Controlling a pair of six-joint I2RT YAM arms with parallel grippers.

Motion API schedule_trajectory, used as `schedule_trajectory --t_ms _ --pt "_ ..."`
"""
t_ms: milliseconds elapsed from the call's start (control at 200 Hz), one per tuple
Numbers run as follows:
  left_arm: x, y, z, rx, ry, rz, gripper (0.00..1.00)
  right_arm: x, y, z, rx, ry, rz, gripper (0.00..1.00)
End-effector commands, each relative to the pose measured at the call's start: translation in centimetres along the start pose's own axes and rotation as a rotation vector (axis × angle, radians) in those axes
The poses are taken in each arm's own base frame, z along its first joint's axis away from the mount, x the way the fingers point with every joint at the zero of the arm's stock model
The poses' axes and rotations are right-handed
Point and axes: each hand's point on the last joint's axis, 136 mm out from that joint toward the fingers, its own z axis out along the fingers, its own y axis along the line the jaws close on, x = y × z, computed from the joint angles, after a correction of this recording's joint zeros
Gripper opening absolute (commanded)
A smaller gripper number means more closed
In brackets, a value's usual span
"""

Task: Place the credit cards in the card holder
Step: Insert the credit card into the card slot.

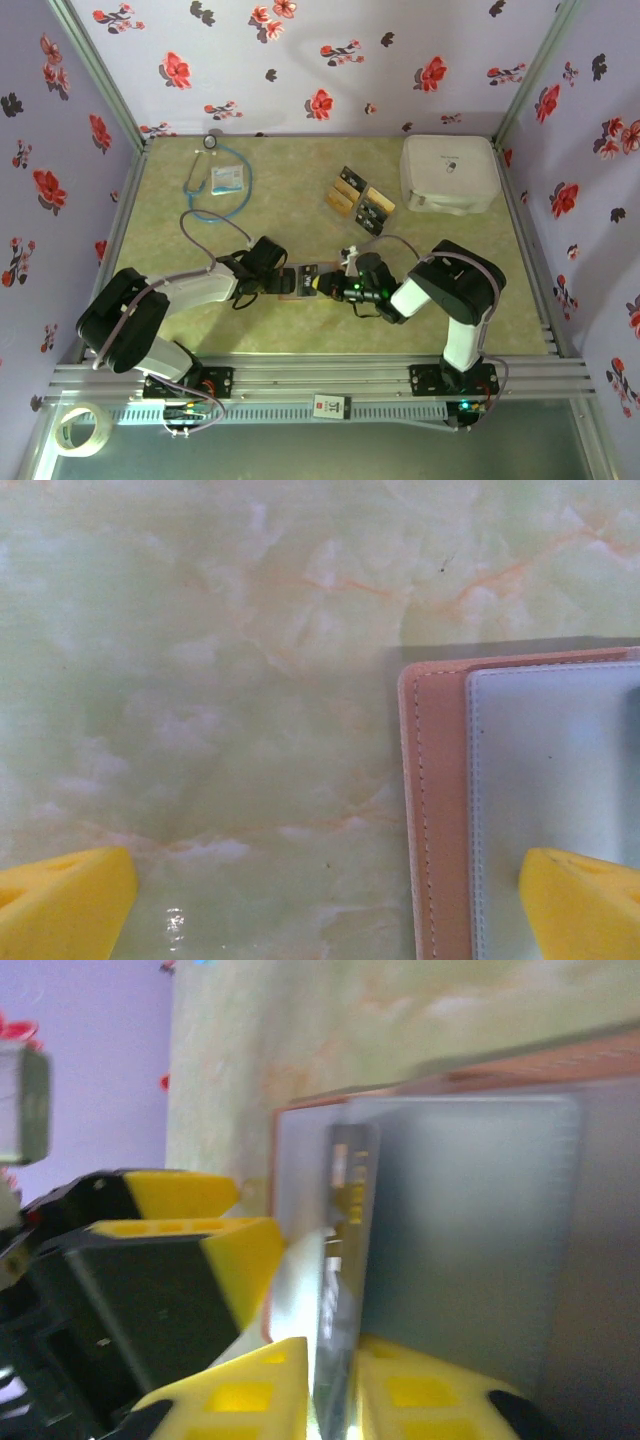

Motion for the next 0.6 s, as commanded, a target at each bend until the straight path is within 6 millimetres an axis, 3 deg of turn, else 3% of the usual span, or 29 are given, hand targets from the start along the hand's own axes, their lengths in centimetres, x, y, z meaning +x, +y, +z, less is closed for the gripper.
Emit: schedule_trajectory --t_ms 0,365,595 --pt "2.6 2.0 0.5 -0.071 0.073 -0.005 1.00 2.0 -3.2 -0.2 0.153 0.079 0.024 0.30" --pt "1.3 1.6 0.1 -0.024 0.060 -0.057 1.00 -0.5 0.0 -1.2 0.270 0.105 -0.113 0.61" --pt "-0.4 1.8 -1.5 0.003 0.027 -0.085 1.00 -2.0 1.4 -2.8 0.365 0.092 -0.193 0.63"
